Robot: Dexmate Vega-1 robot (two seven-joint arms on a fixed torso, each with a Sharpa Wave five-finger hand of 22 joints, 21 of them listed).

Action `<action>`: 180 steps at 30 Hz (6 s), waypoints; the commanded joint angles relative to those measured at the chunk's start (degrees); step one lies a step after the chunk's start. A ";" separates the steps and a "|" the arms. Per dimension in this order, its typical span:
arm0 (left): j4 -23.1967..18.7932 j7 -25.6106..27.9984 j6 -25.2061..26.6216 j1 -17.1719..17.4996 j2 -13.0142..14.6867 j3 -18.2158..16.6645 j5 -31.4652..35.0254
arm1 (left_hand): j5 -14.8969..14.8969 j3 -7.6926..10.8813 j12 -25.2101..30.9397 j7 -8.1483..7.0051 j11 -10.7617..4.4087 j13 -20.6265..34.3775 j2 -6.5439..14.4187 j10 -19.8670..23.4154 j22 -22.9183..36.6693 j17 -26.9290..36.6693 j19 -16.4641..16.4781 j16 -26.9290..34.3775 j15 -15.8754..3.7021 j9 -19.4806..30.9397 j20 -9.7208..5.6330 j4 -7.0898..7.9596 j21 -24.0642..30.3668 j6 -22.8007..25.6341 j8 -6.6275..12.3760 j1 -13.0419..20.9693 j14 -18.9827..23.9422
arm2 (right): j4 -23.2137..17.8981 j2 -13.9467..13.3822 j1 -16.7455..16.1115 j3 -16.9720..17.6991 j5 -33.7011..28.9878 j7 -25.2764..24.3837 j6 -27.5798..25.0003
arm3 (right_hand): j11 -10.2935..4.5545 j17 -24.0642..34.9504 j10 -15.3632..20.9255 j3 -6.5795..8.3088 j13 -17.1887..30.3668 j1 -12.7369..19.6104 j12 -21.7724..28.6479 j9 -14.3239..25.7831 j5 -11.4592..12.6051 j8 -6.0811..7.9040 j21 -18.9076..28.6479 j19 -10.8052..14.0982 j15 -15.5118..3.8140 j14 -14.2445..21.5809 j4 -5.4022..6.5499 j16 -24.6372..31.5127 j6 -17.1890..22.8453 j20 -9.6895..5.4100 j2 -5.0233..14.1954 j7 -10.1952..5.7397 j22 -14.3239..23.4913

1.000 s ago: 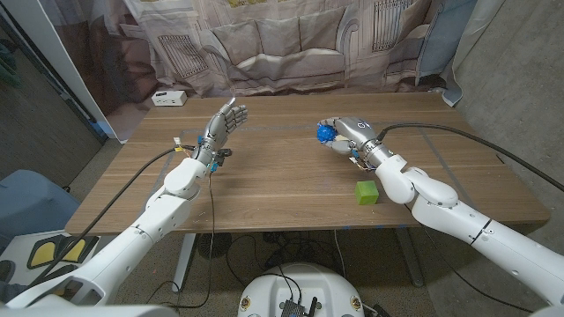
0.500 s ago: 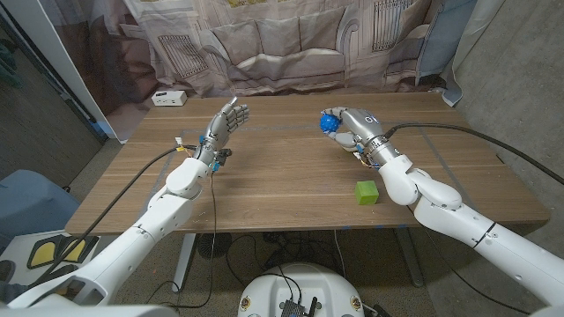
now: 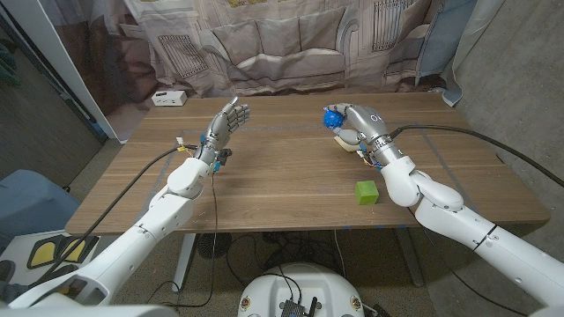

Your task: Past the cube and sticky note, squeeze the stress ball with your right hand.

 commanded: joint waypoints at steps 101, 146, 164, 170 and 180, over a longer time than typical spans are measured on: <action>2.25 0.41 1.55 -2.81 -1.95 1.29 0.13 | -0.18 0.02 -0.16 -0.01 0.02 0.22 1.11 0.51 0.21 0.17 0.49 -0.01 0.19 0.22 0.28 -0.77 0.04 1.03 -0.02 -0.11 1.06 | 2.35 0.43 -1.36 2.40 0.79 -5.54 1.58 | 0.15 3.21 2.44 -7.96 1.27 -4.03 -2.86 0.82 -0.42 -2.74 4.68 -2.74 -5.07 3.99 3.92 -3.88 4.61 -0.46 -0.65 -0.37 0.15; 0.45 2.63 4.30 -4.09 -2.77 2.96 2.48 | -0.21 -0.03 -0.18 -0.13 -0.16 0.25 1.30 0.63 0.21 0.18 0.52 -0.01 0.15 0.23 0.24 -0.93 0.05 1.15 -0.02 -0.14 1.22 | 6.43 -0.38 -1.44 4.00 1.40 -10.05 6.85 | 0.73 3.28 -2.48 -9.71 1.29 -7.77 -3.29 0.65 -0.81 -3.06 2.72 -5.33 -4.11 -0.12 4.15 -5.98 -0.30 0.08 -1.94 0.11 0.00; 1.26 2.70 3.35 -4.39 -3.47 3.12 2.75 | -0.21 -0.04 -0.19 -0.20 -0.17 0.25 1.39 0.65 0.21 0.18 0.54 -0.02 0.09 0.23 0.27 -0.99 0.05 1.17 -0.03 -0.15 1.27 | 6.19 -0.19 -2.15 4.93 1.56 -11.10 6.85 | 0.91 3.48 -2.26 -9.69 1.28 -7.88 -2.89 0.61 -0.77 -2.77 2.46 -5.30 -4.15 -0.09 3.92 -5.87 -0.41 0.08 -1.70 0.27 -0.01; 1.71 2.50 3.86 -4.34 -3.53 3.22 2.32 | -0.21 -0.05 -0.16 -0.20 -0.26 0.25 1.43 0.75 0.21 0.18 0.59 0.00 0.06 0.23 0.23 -1.01 0.07 1.22 -0.02 -0.15 1.33 | 5.85 -0.11 -2.12 4.88 1.31 -10.91 6.48 | 0.76 3.57 -2.36 -9.79 1.28 -8.22 -2.85 0.60 -0.79 -2.70 2.37 -5.29 -4.09 -0.08 4.03 -5.82 -0.44 0.11 -1.61 0.18 -0.01; -0.41 6.14 6.24 -3.58 -2.58 3.35 4.99 | -0.22 -0.05 -0.16 -0.13 -0.10 0.26 1.49 0.79 0.21 0.18 0.60 -0.03 0.08 0.23 0.22 -1.05 0.06 1.27 -0.02 -0.16 1.31 | 5.90 0.05 -2.07 5.18 1.35 -11.68 6.80 | 0.64 3.62 -2.24 -9.74 1.27 -8.29 -2.68 0.57 -0.77 -2.56 2.25 -5.19 -4.08 0.02 3.90 -5.80 -0.42 0.17 -1.42 0.10 0.00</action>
